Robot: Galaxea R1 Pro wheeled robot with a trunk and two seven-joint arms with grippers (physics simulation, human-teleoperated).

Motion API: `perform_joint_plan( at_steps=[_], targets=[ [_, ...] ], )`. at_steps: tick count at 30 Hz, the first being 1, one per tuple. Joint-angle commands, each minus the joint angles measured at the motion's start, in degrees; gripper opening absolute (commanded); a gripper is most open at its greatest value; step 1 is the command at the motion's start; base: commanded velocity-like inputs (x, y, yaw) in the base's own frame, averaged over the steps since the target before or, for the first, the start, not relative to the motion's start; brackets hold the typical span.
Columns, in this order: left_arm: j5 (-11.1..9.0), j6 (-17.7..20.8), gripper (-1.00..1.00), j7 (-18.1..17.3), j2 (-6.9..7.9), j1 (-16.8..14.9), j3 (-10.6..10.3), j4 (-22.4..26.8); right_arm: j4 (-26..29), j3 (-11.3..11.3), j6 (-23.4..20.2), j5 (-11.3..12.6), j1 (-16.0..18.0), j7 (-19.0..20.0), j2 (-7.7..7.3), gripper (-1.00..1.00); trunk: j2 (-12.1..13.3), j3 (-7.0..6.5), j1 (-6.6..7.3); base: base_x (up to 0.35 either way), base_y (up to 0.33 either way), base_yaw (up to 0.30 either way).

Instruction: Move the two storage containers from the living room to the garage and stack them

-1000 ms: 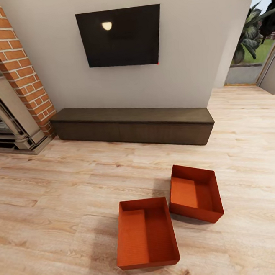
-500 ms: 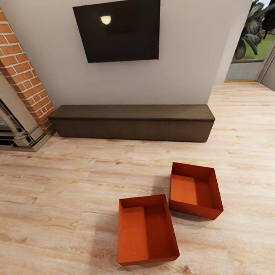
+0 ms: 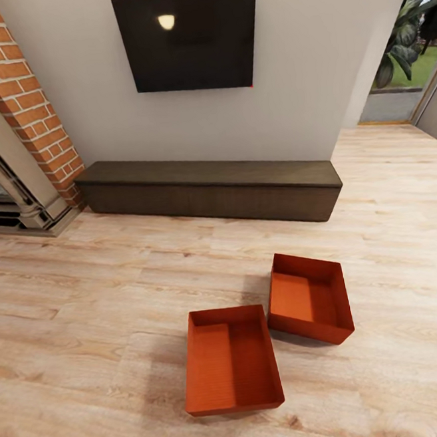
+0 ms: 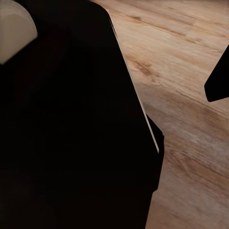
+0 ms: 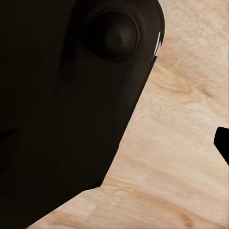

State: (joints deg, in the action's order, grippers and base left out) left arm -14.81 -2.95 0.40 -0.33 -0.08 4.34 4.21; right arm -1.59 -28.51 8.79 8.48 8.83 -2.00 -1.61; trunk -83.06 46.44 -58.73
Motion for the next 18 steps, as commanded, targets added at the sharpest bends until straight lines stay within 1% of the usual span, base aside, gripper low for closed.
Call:
perform_joint_plan(
  at_steps=[1, 18],
  targets=[
    [0.0, -0.1, 1.0, 0.0, -0.03, 0.0, 0.4, 0.0, -0.2, -0.5, 0.3, 0.6, 0.1, 0.0, 0.01, 1.0, 0.0, 0.13, 0.0, 0.0, 0.0, 0.0],
    [0.0, -0.1, 1.0, 0.0, -0.02, 0.0, 0.4, 0.0, -0.2, -0.6, 0.3, 0.6, 0.1, 0.0, 0.03, 1.0, 0.0, 1.71, 0.0, 0.0, 0.0, 0.0]
  ],
)
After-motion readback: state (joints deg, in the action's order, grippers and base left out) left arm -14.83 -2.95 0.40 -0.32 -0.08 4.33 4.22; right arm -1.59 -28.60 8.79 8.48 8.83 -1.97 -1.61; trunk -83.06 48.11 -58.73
